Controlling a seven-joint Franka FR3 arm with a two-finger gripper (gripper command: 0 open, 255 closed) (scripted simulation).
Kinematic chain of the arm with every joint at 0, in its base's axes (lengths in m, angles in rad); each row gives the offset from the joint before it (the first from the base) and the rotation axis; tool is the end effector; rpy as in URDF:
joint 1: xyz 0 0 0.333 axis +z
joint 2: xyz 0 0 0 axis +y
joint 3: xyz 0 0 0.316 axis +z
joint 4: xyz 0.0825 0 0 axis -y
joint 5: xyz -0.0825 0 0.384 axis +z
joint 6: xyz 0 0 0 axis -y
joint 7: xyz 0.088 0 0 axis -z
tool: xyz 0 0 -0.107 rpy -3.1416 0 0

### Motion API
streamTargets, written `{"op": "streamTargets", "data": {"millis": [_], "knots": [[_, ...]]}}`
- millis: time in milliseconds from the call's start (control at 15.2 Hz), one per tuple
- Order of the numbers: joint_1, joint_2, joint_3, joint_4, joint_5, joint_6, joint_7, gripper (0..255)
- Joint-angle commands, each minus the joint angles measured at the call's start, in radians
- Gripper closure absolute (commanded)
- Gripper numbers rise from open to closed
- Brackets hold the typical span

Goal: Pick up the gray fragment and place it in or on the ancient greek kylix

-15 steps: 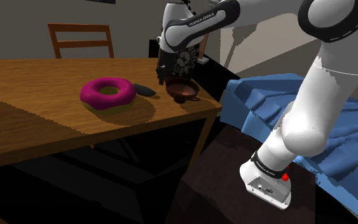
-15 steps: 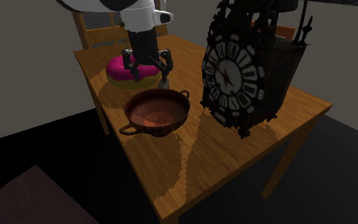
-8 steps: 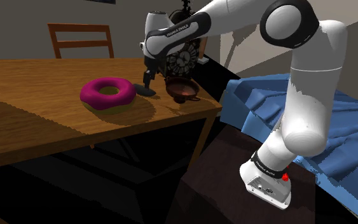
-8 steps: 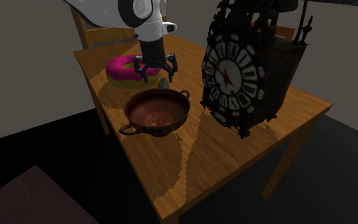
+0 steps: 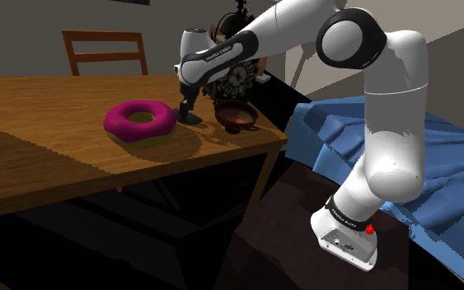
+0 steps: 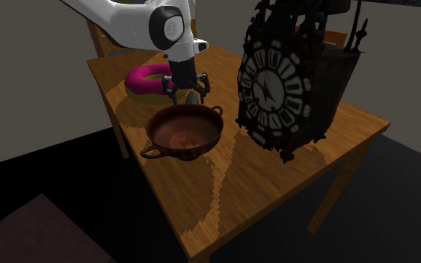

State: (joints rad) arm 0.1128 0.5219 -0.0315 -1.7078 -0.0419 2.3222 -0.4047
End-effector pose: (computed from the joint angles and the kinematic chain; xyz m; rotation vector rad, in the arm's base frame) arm 0.6783 0.0568 0.2977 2.9745 0.7883 0.1290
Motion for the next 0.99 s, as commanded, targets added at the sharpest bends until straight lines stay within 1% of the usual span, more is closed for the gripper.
{"op": "streamTargets", "data": {"millis": [0, 528, 594, 924], "knots": [[-0.001, 0.026, 0.0, 0.004, 0.0, 0.023, 0.0, 0], [-0.001, 0.026, 0.0, 0.004, 0.0, 0.023, 0.0, 0], [-0.001, 0.026, 0.0, 0.004, 0.0, 0.023, 0.0, 255], [-0.001, 0.026, 0.0, 0.004, 0.0, 0.023, 0.0, 255]]}}
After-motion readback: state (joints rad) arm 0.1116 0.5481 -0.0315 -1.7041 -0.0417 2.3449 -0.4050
